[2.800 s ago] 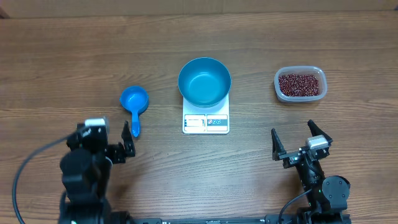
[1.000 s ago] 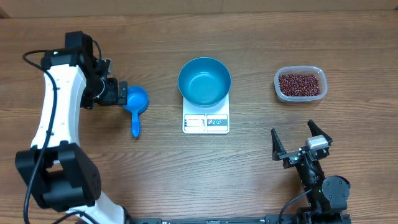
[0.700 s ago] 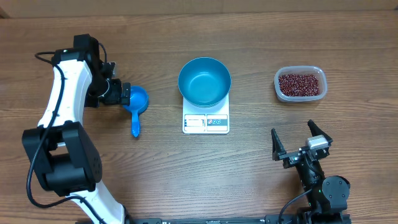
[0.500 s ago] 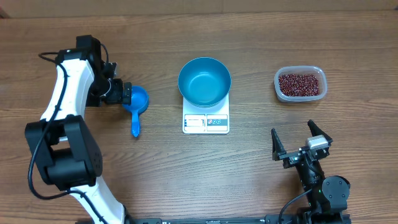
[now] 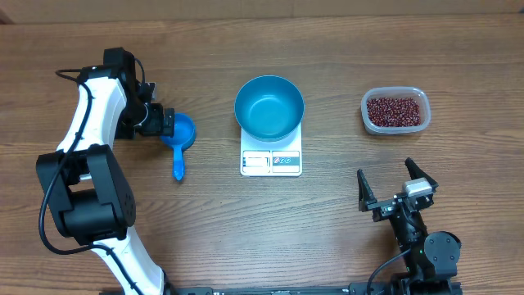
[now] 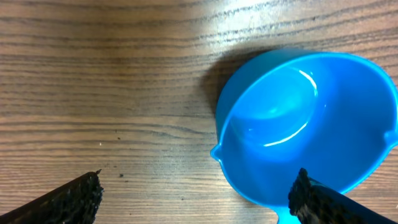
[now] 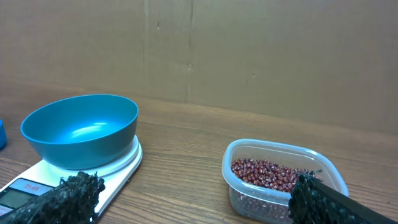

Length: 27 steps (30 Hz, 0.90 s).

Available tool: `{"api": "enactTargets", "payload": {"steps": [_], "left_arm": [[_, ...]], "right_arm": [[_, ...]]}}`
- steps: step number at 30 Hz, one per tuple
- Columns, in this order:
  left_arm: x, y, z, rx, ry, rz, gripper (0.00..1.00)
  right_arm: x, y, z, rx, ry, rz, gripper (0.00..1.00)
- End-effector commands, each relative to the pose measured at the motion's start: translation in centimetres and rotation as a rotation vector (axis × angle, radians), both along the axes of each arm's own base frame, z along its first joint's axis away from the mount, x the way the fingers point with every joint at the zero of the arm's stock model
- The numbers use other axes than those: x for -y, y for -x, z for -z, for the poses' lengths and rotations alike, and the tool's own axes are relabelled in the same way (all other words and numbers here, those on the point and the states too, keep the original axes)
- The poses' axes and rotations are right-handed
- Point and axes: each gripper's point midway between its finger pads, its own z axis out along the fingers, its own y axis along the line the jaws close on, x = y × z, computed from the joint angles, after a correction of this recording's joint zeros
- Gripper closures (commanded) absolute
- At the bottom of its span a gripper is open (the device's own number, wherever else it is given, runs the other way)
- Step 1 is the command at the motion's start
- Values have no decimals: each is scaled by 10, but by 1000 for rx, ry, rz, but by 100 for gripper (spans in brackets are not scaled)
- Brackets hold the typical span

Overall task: Scoop item into bowl and weigh 150g on scale
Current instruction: 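Move the left gripper over the blue scoop handle, then lower the left gripper and grasp the blue scoop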

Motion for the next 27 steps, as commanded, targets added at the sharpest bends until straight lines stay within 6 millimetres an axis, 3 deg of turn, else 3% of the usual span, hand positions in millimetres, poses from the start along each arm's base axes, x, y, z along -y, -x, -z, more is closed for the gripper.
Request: {"api": "enactTargets", "payload": {"steps": [1,13,22,27], "left_arm": [[1,-7,0,14,15,20,0],[6,-22,1,80,29,30,1],[6,-21,9,77,29,30,1],[6,-17,23,36,31,29,0]], "right_arm": [[0,0,2,6,15,-2,0],[0,0,2,6,15,-2,0],[0,0,2,6,15,-2,0],[0,0,2,6,15,-2,0]]}}
